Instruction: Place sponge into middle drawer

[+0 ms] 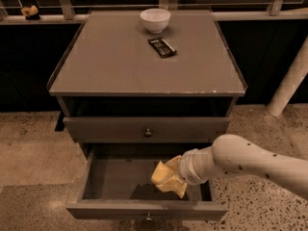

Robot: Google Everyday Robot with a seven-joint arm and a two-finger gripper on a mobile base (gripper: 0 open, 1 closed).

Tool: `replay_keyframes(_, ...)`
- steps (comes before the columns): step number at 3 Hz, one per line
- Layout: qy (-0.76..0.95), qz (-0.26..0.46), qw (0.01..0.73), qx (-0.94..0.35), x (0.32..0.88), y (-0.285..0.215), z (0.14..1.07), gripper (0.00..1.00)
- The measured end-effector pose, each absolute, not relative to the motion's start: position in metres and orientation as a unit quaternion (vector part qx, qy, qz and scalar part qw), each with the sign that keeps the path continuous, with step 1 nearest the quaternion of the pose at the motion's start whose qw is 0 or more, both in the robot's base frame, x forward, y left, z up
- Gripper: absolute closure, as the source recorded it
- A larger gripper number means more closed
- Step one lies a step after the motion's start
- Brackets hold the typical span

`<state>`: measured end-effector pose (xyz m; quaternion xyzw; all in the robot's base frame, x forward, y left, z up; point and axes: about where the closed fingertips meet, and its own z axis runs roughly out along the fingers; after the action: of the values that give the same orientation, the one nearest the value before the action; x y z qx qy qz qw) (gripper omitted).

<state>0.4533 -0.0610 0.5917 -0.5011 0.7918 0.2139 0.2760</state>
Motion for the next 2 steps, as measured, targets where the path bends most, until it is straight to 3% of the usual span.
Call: replay_keyframes(2, 0.786, 0.244, 0.240, -0.515, 0.477, -0.022, 0.465, 1.00)
